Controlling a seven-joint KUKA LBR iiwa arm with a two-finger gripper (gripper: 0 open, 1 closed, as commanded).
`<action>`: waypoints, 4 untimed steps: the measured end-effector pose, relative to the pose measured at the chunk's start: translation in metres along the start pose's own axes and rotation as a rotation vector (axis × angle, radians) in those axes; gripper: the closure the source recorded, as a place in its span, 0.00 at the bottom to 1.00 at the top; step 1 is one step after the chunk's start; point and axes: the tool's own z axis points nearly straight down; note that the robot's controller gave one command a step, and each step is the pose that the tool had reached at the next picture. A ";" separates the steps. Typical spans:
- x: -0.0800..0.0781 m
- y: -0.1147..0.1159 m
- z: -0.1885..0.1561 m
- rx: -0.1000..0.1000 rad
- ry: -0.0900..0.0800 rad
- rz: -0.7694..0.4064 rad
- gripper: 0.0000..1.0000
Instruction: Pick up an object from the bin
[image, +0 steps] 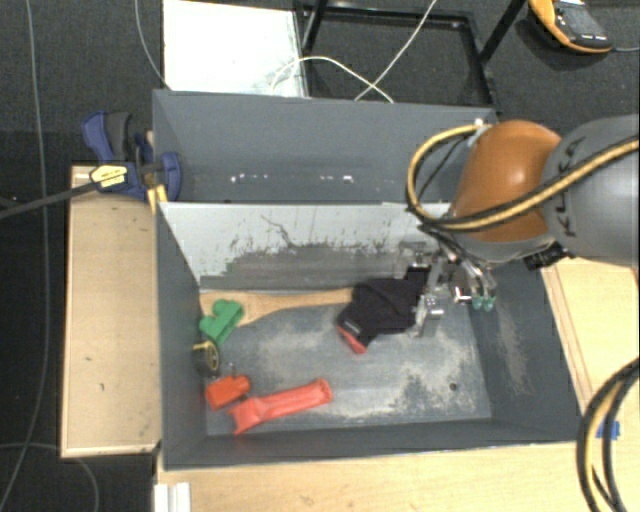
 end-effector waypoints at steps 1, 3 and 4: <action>0.001 -0.004 0.062 0.003 0.003 0.218 0.00; 0.012 0.014 0.062 -0.001 -0.001 0.279 1.00; 0.012 0.014 0.057 -0.001 -0.003 0.278 1.00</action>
Offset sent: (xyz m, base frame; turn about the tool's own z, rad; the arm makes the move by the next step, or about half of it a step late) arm -0.0133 0.0139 -0.0634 0.2810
